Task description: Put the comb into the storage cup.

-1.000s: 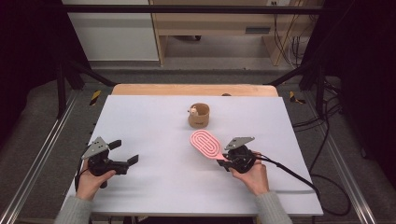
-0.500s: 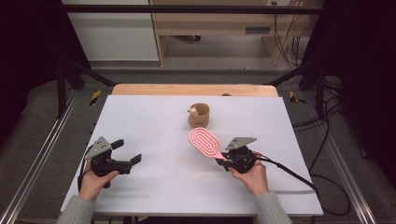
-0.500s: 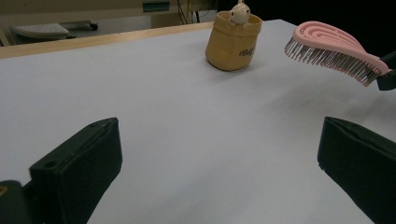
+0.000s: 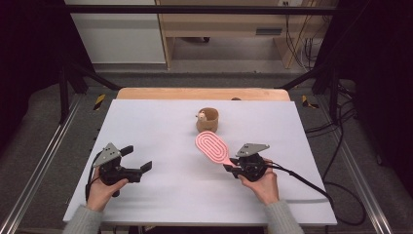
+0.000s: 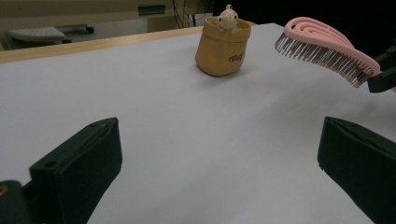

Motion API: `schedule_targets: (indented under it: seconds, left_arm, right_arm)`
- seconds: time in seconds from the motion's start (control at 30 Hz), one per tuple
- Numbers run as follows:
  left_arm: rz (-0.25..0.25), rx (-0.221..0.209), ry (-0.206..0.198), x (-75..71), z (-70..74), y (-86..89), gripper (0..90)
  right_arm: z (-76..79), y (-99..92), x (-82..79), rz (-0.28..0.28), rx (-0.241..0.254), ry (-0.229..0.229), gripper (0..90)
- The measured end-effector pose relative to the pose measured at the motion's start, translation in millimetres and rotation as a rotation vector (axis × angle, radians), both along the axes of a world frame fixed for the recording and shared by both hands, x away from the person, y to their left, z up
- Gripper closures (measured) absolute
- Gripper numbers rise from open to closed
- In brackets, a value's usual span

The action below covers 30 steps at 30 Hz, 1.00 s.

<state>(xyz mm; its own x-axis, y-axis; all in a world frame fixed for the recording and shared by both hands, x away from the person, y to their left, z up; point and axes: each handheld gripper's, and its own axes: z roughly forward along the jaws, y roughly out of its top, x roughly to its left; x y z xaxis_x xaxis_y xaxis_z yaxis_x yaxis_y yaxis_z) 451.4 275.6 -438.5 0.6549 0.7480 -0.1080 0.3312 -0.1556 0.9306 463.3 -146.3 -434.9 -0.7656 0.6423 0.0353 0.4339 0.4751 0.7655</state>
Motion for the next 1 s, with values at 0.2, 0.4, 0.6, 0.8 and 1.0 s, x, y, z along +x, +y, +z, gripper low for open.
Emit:
schedule_targets:
  seconds: [0.2,0.4,0.6,0.8,1.0]
  left_arm:
    - [-0.014,0.010,0.005,-1.1,0.4,-7.8,0.0]
    - [-0.027,0.009,0.002,-2.4,2.8,-16.0,0.0]
    - [-0.038,0.007,0.001,-4.0,6.2,-25.7,0.0]
    - [-0.052,0.010,0.004,-4.9,8.6,-35.2,0.0]
    - [-0.055,0.003,0.007,-4.4,11.3,-41.5,0.0]
  right_arm:
    - [0.9,0.1,-0.7,0.008,0.015,-0.001,69.4]
    - [1.4,-0.1,-1.0,0.016,0.023,-0.006,69.4]
    - [0.7,0.7,-1.4,0.018,0.026,-0.005,69.4]
    - [2.0,0.3,-2.5,0.022,0.041,-0.016,69.4]
    - [3.4,-0.1,-3.3,0.027,0.052,-0.020,69.4]
